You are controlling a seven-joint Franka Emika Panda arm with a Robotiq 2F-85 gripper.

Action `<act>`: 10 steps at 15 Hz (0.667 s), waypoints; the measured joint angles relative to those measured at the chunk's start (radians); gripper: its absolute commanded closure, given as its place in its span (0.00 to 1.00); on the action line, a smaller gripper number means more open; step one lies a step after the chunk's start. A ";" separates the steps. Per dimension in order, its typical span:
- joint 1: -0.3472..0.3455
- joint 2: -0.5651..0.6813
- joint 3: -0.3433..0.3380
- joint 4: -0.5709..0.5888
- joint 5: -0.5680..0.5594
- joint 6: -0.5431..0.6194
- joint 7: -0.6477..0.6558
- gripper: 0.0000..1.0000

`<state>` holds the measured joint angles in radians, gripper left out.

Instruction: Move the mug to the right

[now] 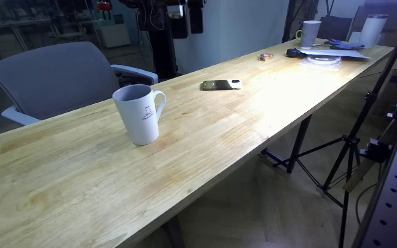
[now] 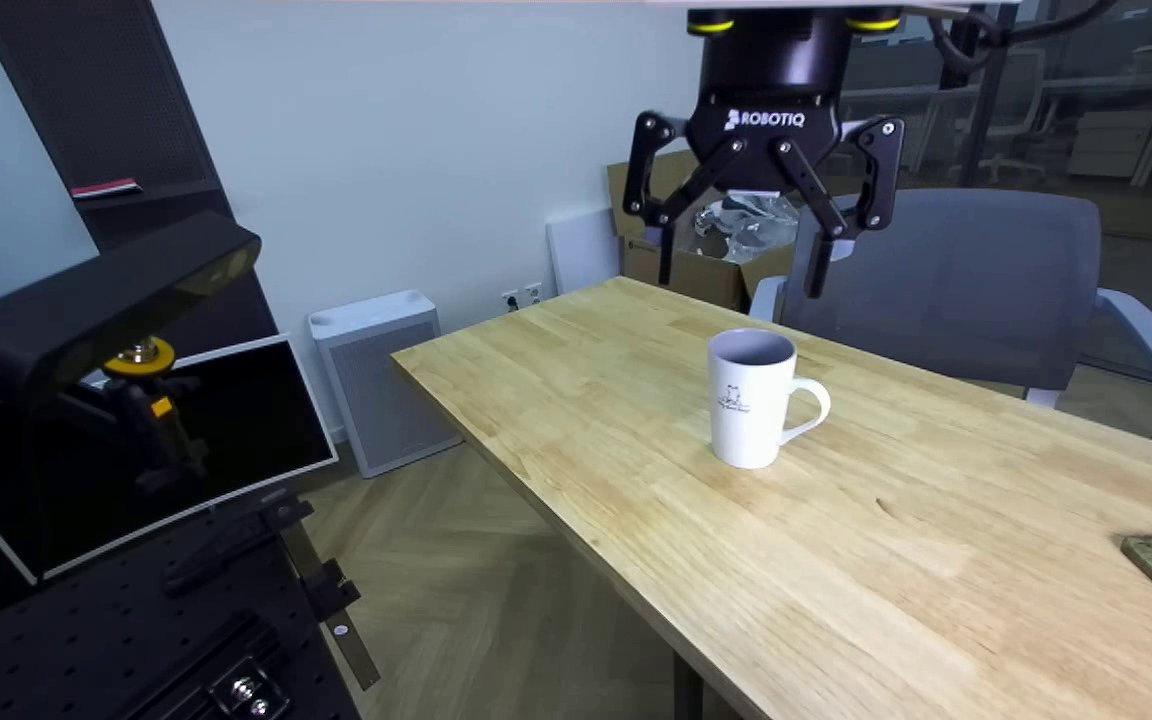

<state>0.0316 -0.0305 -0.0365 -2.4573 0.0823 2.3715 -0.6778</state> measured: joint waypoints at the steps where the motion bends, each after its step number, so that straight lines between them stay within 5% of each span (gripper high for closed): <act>1: 0.002 0.019 0.011 0.011 -0.002 0.015 0.007 0.00; 10: 0.014 0.199 0.102 0.140 0.000 0.172 0.079 0.00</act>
<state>0.0457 0.1683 0.0656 -2.3176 0.0827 2.5430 -0.5992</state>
